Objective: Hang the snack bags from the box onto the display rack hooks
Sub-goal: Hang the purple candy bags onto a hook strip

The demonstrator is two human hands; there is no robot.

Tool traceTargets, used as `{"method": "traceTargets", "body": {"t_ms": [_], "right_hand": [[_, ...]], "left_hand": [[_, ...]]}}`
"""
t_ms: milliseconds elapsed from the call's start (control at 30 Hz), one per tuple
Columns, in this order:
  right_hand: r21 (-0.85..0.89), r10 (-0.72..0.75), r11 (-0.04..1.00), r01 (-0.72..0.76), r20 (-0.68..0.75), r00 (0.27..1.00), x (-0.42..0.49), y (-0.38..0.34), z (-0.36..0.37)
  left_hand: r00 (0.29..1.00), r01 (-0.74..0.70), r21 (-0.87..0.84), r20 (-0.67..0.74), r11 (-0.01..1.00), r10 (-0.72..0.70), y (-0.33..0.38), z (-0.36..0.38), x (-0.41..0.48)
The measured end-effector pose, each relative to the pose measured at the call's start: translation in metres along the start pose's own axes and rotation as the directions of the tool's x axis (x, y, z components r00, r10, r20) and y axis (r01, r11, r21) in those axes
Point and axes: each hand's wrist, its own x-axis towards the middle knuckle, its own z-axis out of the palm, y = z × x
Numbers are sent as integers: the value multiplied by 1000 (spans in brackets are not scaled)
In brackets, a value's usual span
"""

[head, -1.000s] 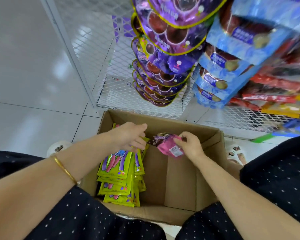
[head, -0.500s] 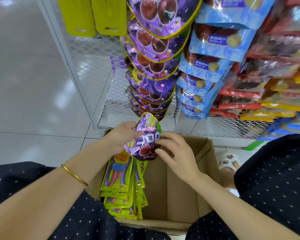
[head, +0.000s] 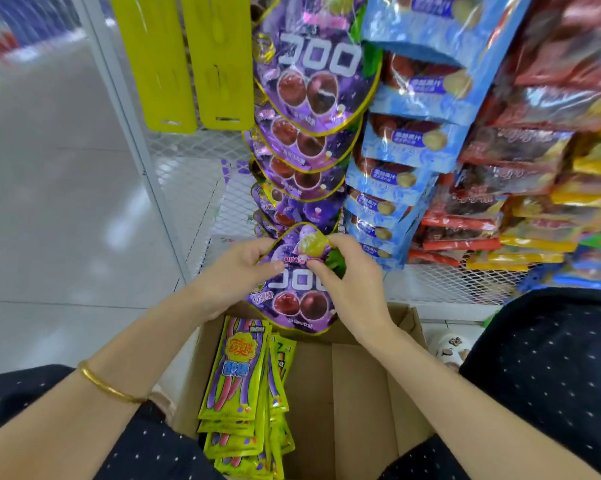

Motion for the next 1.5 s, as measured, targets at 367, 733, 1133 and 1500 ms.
{"method": "traceTargets", "body": {"t_ms": [367,733,1133,1500], "right_hand": [[-554,-589,733,395,-226,775,86,-148,-87],[-650,-442,729,213,-210,872,144,-211,-108],[-613,-388,777,145,-284,877,160,-208,-99],[-599,-425,784,164,-324,845,165,-207,-96]], "left_hand": [[684,-524,376,-348,764,641,211,-63,38],[637,-464,363,-497,808,589,280,-68,81],[704,-446,258,-491,857,513,287,-67,81],[715,-437,288,-464,852,523,290,-65,82]]}}
